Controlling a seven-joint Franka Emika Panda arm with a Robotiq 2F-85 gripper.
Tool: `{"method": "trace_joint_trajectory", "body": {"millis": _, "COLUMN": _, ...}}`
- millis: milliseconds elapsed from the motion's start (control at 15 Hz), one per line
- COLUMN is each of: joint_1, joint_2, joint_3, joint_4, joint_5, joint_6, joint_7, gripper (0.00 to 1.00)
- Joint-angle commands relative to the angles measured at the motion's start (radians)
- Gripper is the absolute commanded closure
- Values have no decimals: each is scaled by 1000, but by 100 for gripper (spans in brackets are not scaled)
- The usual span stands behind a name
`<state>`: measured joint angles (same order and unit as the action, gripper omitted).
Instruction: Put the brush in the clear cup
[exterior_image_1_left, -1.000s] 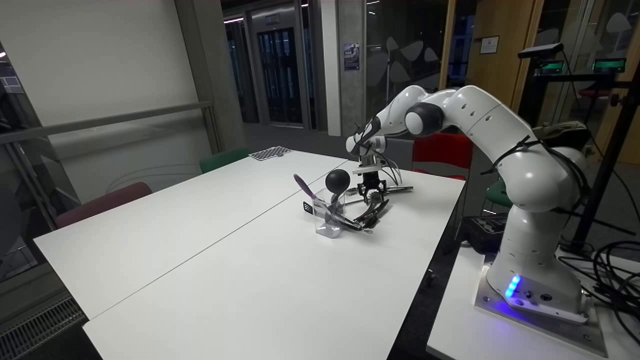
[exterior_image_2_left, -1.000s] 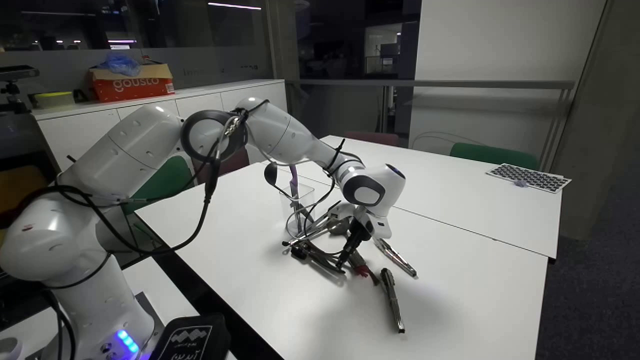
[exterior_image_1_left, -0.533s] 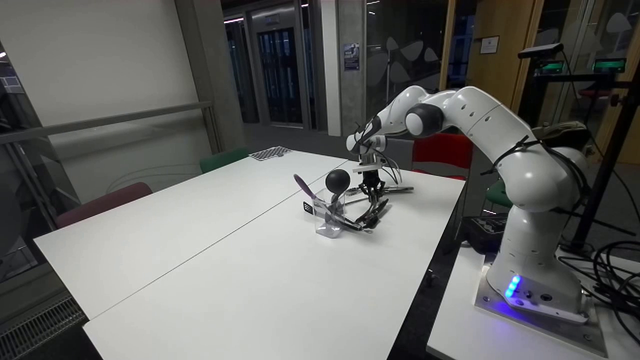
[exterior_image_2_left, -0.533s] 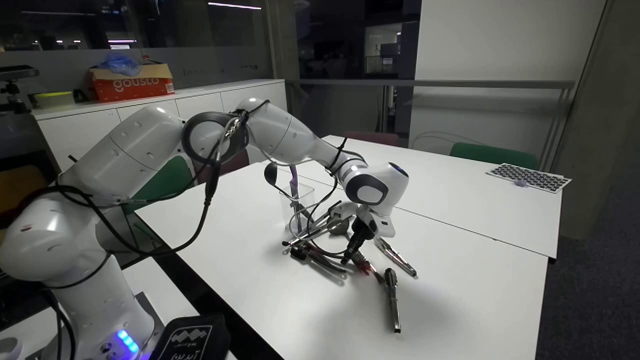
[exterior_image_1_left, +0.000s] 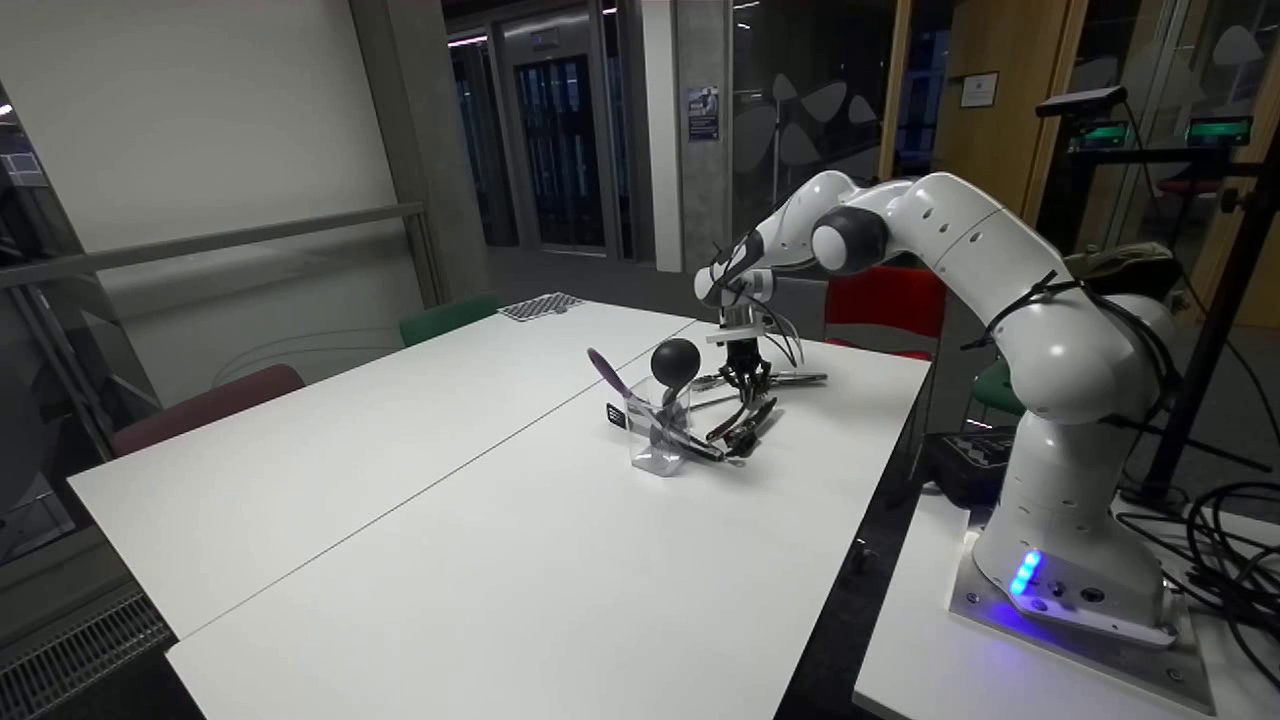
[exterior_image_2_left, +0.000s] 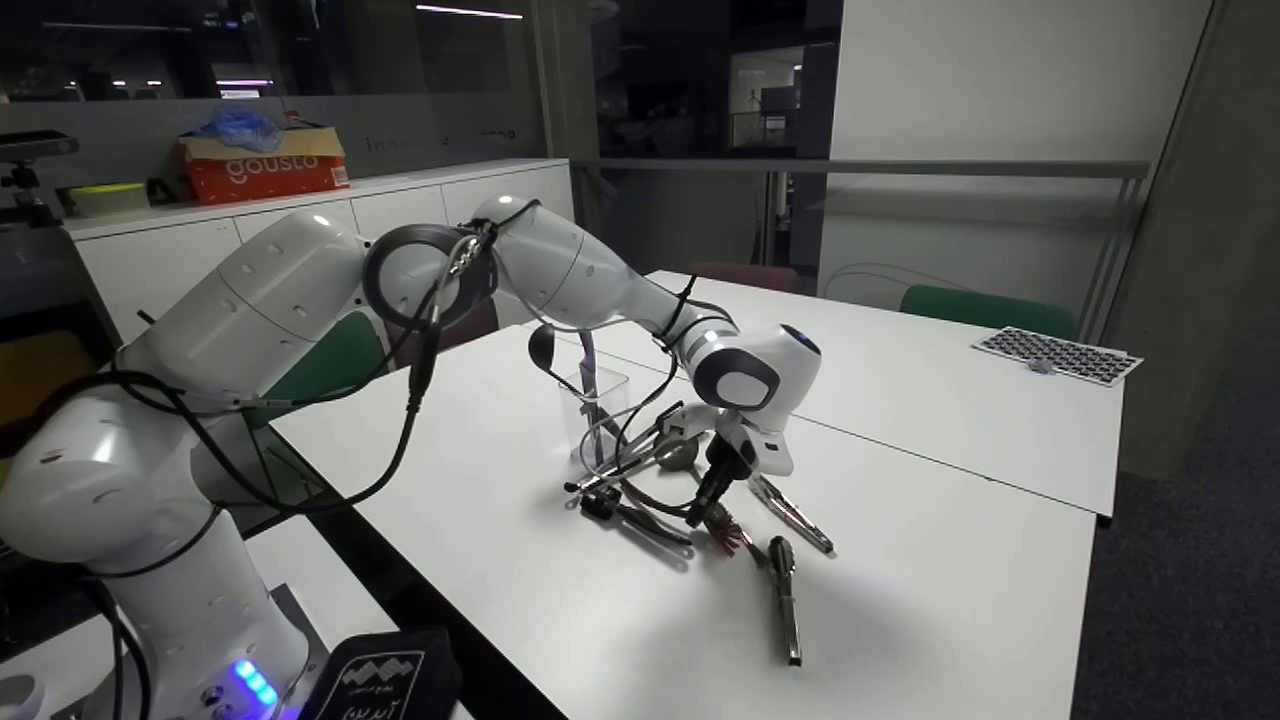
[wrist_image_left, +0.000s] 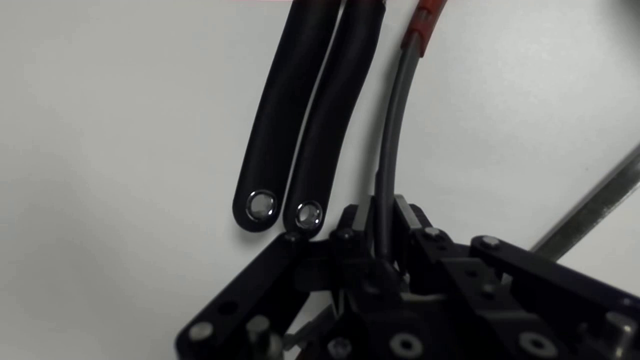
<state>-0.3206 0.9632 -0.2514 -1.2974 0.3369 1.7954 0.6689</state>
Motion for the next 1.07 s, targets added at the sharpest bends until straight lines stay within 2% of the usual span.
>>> {"method": "trace_joint_trajectory", "body": {"millis": 0, "joint_1": 18, "joint_2": -75, "joint_3": -19, "joint_4": -115, "joint_5": 38, "joint_6": 91, "joint_7": 98, "gripper": 97}}
{"method": "trace_joint_trajectory", "body": {"millis": 200, "joint_1": 59, "joint_2": -169, "joint_3": -46, "joint_4": -270, "joint_5": 54, "joint_6": 260, "joint_7": 168, "gripper": 97}}
{"method": "trace_joint_trajectory", "body": {"millis": 400, "joint_1": 85, "joint_2": -255, "joint_3": -60, "joint_4": -394, "joint_5": 24, "joint_6": 409, "joint_7": 261, "gripper": 97}}
{"method": "trace_joint_trajectory", "body": {"millis": 600, "joint_1": 141, "joint_2": -339, "joint_3": -108, "joint_4": -523, "joint_5": -21, "joint_6": 550, "joint_7": 396, "gripper": 97}}
{"method": "trace_joint_trajectory", "body": {"millis": 800, "joint_1": 237, "joint_2": -424, "joint_3": -193, "joint_4": -656, "joint_5": -163, "joint_6": 633, "joint_7": 556, "gripper": 97}}
{"method": "trace_joint_trajectory", "body": {"millis": 1000, "joint_1": 340, "joint_2": -530, "joint_3": -273, "joint_4": -790, "joint_5": -381, "joint_6": 649, "joint_7": 700, "gripper": 97}}
